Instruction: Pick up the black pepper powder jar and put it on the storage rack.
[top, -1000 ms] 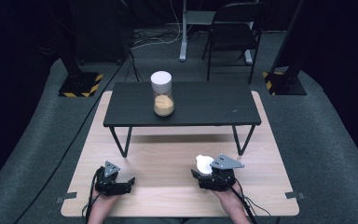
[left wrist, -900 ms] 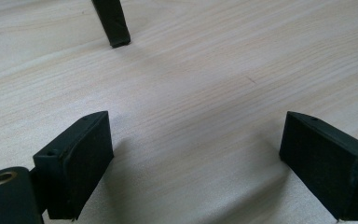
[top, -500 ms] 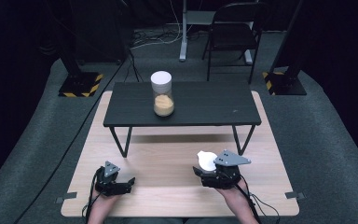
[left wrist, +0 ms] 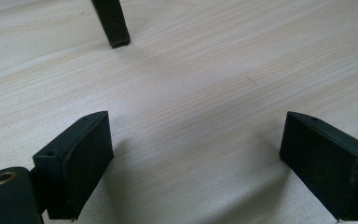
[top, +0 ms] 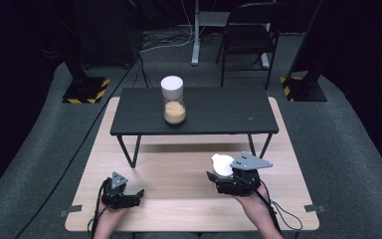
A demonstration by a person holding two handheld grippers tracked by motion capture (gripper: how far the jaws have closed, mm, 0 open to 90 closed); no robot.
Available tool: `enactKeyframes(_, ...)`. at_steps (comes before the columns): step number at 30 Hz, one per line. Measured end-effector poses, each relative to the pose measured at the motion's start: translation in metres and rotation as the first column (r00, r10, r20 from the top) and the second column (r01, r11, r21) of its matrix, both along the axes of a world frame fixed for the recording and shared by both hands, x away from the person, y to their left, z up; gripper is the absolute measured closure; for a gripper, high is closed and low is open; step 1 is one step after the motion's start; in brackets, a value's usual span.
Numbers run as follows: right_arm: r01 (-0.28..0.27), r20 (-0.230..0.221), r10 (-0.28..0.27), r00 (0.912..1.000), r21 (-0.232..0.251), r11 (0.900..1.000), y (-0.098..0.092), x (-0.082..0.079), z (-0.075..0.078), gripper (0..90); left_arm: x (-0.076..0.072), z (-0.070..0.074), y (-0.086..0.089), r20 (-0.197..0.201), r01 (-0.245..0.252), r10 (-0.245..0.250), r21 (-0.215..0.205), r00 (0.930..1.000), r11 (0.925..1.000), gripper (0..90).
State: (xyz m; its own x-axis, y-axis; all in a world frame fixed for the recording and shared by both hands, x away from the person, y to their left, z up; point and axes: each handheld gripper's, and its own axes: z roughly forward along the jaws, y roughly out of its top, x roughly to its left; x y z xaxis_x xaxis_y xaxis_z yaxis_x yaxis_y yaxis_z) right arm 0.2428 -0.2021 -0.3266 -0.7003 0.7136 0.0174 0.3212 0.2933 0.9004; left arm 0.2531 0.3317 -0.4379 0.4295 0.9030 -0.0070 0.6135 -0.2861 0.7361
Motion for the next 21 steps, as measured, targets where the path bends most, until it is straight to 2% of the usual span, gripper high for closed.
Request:
enactKeyframes(8, 0.011, 0.018, -0.011, 0.9998, -0.007, 1.0, -0.002, 0.001, 0.016, 28.3, 0.001, 0.0, -0.001, -0.001, 0.003, -0.003, -0.001, 1.0, 1.0, 8.7)
enactKeyframes(21, 0.014, 0.025, -0.015, 0.9996, 0.009, 1.0, -0.011, 0.006, 0.04, 28.4, 0.0, 0.0, -0.002, 0.0, 0.001, -0.001, -0.001, 1.0, 1.0, 8.6)
